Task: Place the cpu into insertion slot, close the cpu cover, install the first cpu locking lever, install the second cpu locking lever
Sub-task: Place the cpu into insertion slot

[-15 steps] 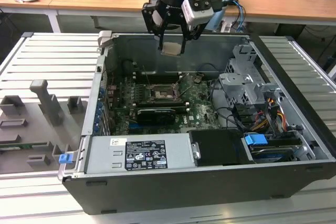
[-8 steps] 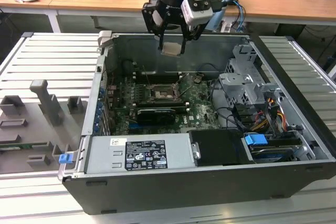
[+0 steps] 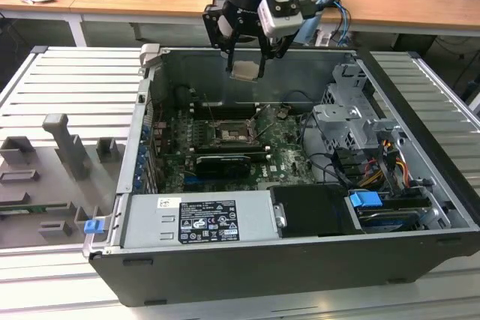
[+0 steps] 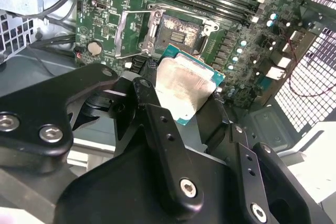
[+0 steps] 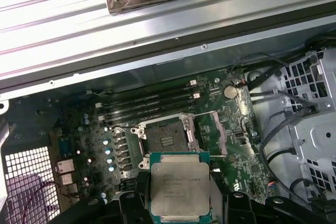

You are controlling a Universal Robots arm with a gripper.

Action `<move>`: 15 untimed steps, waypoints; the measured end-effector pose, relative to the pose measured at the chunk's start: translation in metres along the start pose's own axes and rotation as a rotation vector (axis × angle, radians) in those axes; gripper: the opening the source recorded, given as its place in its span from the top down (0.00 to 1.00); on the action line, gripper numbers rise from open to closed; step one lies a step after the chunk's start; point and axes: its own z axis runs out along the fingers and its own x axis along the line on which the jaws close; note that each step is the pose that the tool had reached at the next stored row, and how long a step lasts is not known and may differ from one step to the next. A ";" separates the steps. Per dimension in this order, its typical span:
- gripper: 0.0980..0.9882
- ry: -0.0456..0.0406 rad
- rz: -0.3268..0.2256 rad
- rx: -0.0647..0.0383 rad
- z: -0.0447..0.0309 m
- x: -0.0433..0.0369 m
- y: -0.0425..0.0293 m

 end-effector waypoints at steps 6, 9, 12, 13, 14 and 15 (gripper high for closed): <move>0.50 -0.0012 0.014 0.000 0.0002 0.0000 0.0000; 0.50 -0.0018 0.020 0.000 0.0003 0.0000 0.0000; 0.50 -0.0024 0.026 -0.001 0.0005 0.0000 0.0000; 0.50 -0.0026 0.029 -0.001 0.0006 0.0000 -0.0001; 0.50 -0.0030 0.033 -0.001 0.0007 0.0000 -0.0001; 0.50 -0.0037 0.041 -0.001 0.0010 0.0000 -0.0001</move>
